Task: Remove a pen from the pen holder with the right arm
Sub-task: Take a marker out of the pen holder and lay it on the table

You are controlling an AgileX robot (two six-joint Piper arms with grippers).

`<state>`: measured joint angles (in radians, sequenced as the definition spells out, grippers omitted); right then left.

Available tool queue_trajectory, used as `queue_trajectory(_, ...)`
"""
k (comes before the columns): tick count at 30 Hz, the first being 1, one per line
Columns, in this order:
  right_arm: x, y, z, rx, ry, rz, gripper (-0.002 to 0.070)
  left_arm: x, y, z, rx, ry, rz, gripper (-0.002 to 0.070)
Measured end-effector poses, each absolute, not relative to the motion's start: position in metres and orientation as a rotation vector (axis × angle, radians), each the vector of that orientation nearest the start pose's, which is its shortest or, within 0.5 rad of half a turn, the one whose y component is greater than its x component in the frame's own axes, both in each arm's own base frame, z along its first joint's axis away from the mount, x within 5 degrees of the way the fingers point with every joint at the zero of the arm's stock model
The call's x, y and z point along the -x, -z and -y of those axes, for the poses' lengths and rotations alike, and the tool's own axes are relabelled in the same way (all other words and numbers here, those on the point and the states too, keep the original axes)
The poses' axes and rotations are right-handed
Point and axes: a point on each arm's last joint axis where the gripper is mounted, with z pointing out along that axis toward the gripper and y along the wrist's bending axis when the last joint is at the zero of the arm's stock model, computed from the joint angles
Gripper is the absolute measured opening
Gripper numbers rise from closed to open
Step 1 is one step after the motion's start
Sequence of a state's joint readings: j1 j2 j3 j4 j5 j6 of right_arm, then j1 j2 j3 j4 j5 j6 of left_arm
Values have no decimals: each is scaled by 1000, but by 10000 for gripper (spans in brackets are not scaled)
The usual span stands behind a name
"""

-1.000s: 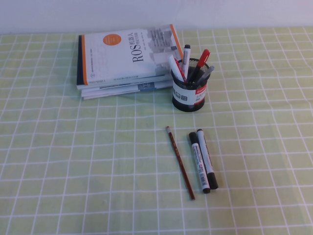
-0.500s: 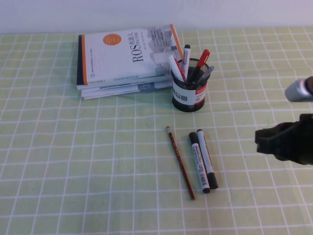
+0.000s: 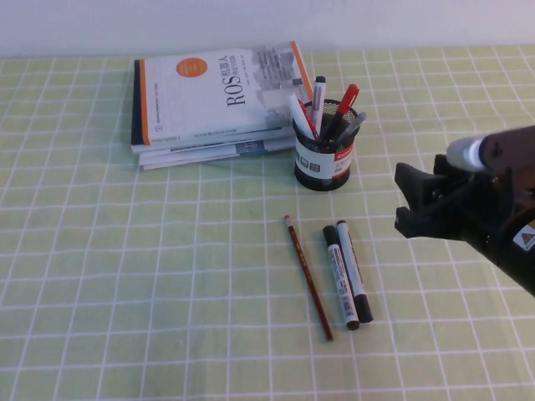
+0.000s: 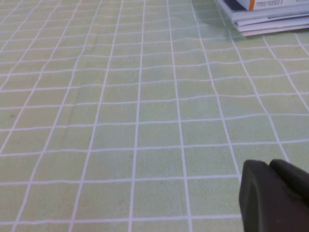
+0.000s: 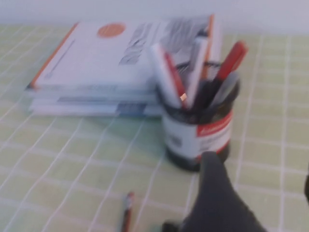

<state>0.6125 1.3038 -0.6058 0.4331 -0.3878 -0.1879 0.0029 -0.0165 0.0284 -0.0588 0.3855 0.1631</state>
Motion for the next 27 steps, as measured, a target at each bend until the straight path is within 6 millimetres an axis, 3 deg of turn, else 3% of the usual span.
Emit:
queue_trajectory(4,-236,-244,-144,193,-441,-1736,355,-52,-170,2,-115,-56,-1877,-5)
queue_trajectory(13,-258,-211,-166,279,-455,-1493,360,-52,-170,2,-115,-56,-1877,-5)
queue_trajectory(18,-267,-188,-172,280,-452,-1520,360,-52,-170,2,-115,-56,-1877,-5)
queue_trajectory(27,-292,-183,-186,232,-457,-1503,362,-52,-170,2,-115,-56,-1877,-5)
